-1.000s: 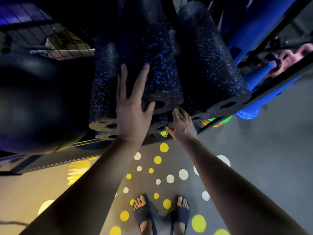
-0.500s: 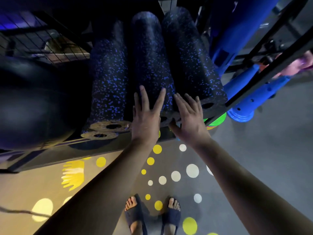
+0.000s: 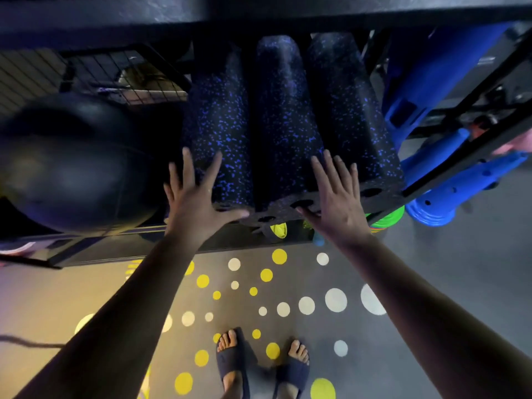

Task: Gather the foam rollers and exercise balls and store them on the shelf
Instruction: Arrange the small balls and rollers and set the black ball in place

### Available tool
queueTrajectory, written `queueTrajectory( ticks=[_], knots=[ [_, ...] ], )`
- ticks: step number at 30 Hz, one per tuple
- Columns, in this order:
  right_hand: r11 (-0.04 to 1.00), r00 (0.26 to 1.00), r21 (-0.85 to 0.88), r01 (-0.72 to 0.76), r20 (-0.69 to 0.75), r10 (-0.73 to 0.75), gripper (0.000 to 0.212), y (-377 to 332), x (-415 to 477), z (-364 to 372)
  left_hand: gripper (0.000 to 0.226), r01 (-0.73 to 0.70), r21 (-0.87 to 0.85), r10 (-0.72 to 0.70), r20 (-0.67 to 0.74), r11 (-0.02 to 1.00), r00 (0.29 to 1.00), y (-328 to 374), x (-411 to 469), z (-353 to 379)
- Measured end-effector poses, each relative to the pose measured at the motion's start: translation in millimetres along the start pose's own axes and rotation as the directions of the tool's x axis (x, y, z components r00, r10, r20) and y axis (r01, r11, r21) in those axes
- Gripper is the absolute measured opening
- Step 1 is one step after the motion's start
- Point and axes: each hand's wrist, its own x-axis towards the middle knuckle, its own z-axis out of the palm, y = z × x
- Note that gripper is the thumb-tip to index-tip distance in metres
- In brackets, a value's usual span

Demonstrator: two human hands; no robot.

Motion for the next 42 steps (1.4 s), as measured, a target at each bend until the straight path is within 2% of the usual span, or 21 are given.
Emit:
queueTrajectory(
  ticks=[2, 5, 7, 12, 15, 16, 17, 18, 19, 20, 22, 23, 24, 26, 27, 28, 29, 31, 33, 37, 42],
  knots=[
    [0.995, 0.995, 0.024, 0.1, 0.001, -0.1, 0.096, -21.4, 8.2, -3.9, 0.121, 0.051, -0.076, -0.036, 0.182, 0.996, 0.983, -21.0, -5.3, 3.9],
    [0.973, 0.979, 0.125, 0.193, -0.087, -0.183, 0.072, -64.4, 7.6, 1.2, 0.101, 0.038, -0.086, -0.031, 0.082, 0.996, 0.996, -38.0, -10.8, 8.0],
    [0.97, 0.982, 0.185, 0.156, -0.136, -0.132, 0.056, -90.5, -5.9, 15.0, 0.102, 0.031, -0.03, -0.03, 0.024, 0.999, 0.999, -40.6, -8.9, 11.7],
    [0.971, 0.985, 0.239, 0.014, -0.168, 0.028, 0.031, -130.3, -29.6, 51.1, 0.115, -0.05, 0.103, 0.045, 0.049, 0.993, 0.998, -32.6, 5.7, 21.0],
    [0.949, 0.997, 0.312, -0.043, -0.053, 0.063, 0.022, -144.7, -32.2, 64.2, 0.109, -0.023, 0.0, 0.023, -0.087, 1.0, 0.996, -45.6, 9.7, 4.2],
    [0.889, 0.985, 0.425, -0.17, 0.089, 0.146, 0.024, -148.9, -32.3, 72.2, 0.107, -0.018, -0.057, 0.009, -0.164, 0.998, 0.986, -54.0, 9.0, -5.0],
    [0.763, 0.926, 0.529, -0.371, 0.273, 0.262, 0.025, -156.0, -29.1, 77.8, 0.106, -0.013, -0.102, -0.012, -0.236, 0.995, 0.972, -63.3, 7.0, -15.6],
    [0.618, 0.823, 0.552, -0.56, 0.454, 0.341, 0.025, -163.6, -26.9, 85.7, 0.105, 0.001, -0.141, -0.043, -0.292, 0.99, 0.956, -72.5, 4.3, -26.7],
    [0.534, 0.721, 0.499, -0.682, 0.579, 0.38, 0.026, -173.4, -23.6, 92.9, 0.103, 0.019, -0.179, -0.079, -0.331, 0.984, 0.94, -81.4, 1.9, -37.4],
    [0.529, 0.663, 0.431, -0.731, 0.633, 0.4, 0.028, -182.4, -19.2, 102.5, 0.102, 0.031, -0.219, -0.112, -0.366, 0.975, 0.924, -89.1, 1.0, -46.8],
    [0.416, 0.54, 0.373, -0.829, 0.725, 0.428, 0.036, -203.8, -8.1, 120.6, 0.1, 0.015, -0.289, -0.142, -0.425, 0.957, 0.894, -100.6, 2.5, -60.7],
    [0.306, 0.468, 0.364, -0.879, 0.778, 0.419, 0.039, -215.5, -1.7, 130.7, 0.099, -0.002, -0.305, -0.138, -0.436, 0.952, 0.889, -103.8, 3.8, -64.8],
    [0.136, 0.379, 0.355, -0.925, 0.835, 0.398, 0.04, -226.5, 6.1, 139.7, 0.099, -0.02, -0.303, -0.12, -0.436, 0.953, 0.892, -105.9, 5.0, -66.7],
    [-0.374, 0.227, 0.31, -0.874, 0.941, 0.251, 0.03, -247.0, 20.1, 149.8, 0.099, -0.026, -0.26, -0.087, -0.41, 0.965, 0.908, -108.1, 5.1, -66.1],
    [-0.572, 0.237, 0.301, -0.763, 0.954, 0.186, 0.028, -254.8, 25.1, 152.7, 0.101, -0.01, -0.23, -0.082, -0.388, 0.973, 0.918, -109.0, 3.7, -64.7],
    [-0.712, 0.272, 0.298, -0.636, 0.95, 0.154, 0.029, -259.8, 27.7, 157.5, 0.102, 0.003, -0.2, -0.078, -0.364, 0.98, 0.928, -110.5, 2.3, -63.0],
    [-0.793, 0.295, 0.296, -0.532, 0.943, 0.154, 0.032, -262.1, 28.9, 160.3, 0.102, 0.008, -0.175, -0.068, -0.34, 0.985, 0.938, -112.9, 0.8, -61.6],
    [-0.866, 0.333, 0.27, -0.422, 0.934, 0.129, 0.047, -261.8, 27.6, 164.2, 0.102, -0.004, -0.146, -0.039, -0.291, 0.989, 0.956, -118.6, -2.9, -59.9],
    [-0.878, 0.355, 0.265, -0.4, 0.927, 0.118, 0.057, -261.6, 29.7, 159.8, 0.102, -0.038, -0.14, 0.0, -0.257, 0.989, 0.967, -123.2, -4.0, -59.3],
    [-0.844, 0.416, 0.414, -0.341, 0.872, 0.259, 0.024, -249.3, 30.0, 157.4, 0.101, -0.067, -0.15, 0.032, -0.225, 0.986, 0.974, -125.7, -3.7, -55.9],
    [-0.851, 0.45, 0.404, -0.335, 0.862, 0.232, 0.046, -237.7, 6.0, 165.1, 0.101, -0.031, -0.169, -0.013, -0.252, 0.985, 0.968, -113.6, -3.6, -45.9]
  ],
)
